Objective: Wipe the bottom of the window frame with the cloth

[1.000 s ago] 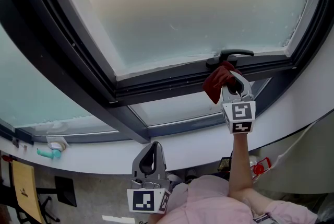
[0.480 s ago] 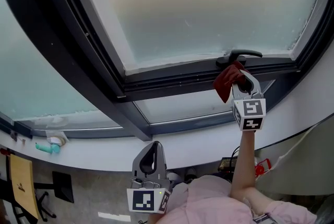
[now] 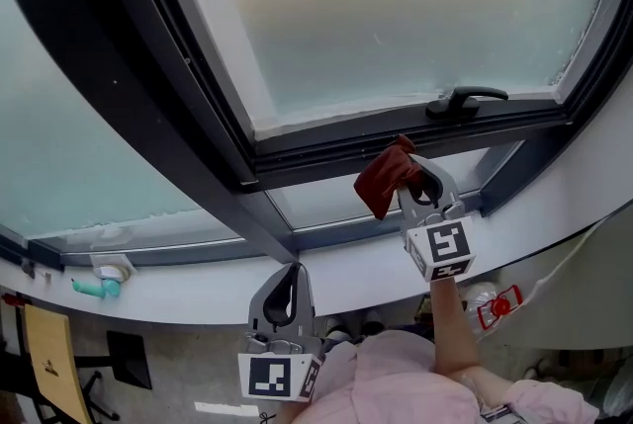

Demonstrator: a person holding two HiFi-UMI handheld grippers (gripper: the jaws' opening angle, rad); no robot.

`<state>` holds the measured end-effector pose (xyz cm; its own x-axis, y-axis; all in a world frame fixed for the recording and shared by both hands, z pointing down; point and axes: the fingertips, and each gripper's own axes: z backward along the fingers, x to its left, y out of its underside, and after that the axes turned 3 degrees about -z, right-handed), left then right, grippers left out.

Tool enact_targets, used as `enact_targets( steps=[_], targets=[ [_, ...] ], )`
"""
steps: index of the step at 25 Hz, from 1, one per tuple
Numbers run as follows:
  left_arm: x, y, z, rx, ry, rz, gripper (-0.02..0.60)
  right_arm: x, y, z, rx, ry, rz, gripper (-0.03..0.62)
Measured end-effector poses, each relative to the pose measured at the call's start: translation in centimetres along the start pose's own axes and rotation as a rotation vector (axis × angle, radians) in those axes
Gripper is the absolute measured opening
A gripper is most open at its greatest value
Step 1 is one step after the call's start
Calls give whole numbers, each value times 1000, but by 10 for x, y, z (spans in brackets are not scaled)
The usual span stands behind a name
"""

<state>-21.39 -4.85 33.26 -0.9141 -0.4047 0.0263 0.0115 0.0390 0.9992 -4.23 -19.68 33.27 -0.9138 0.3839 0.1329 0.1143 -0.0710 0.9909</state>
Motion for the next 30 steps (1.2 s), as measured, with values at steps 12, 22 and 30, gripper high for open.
enact_targets(
  steps=[12, 22, 30],
  targets=[
    [67, 2, 37, 12, -64, 11, -5, 142, 4, -50, 32, -216, -6, 69],
    [109, 3, 60, 9, -134, -6, -5, 230, 34, -81, 112, -375, 24, 69],
    [134, -1, 68, -12, -191, 0, -5, 244, 32, -104, 113, -380, 33, 69]
  ],
)
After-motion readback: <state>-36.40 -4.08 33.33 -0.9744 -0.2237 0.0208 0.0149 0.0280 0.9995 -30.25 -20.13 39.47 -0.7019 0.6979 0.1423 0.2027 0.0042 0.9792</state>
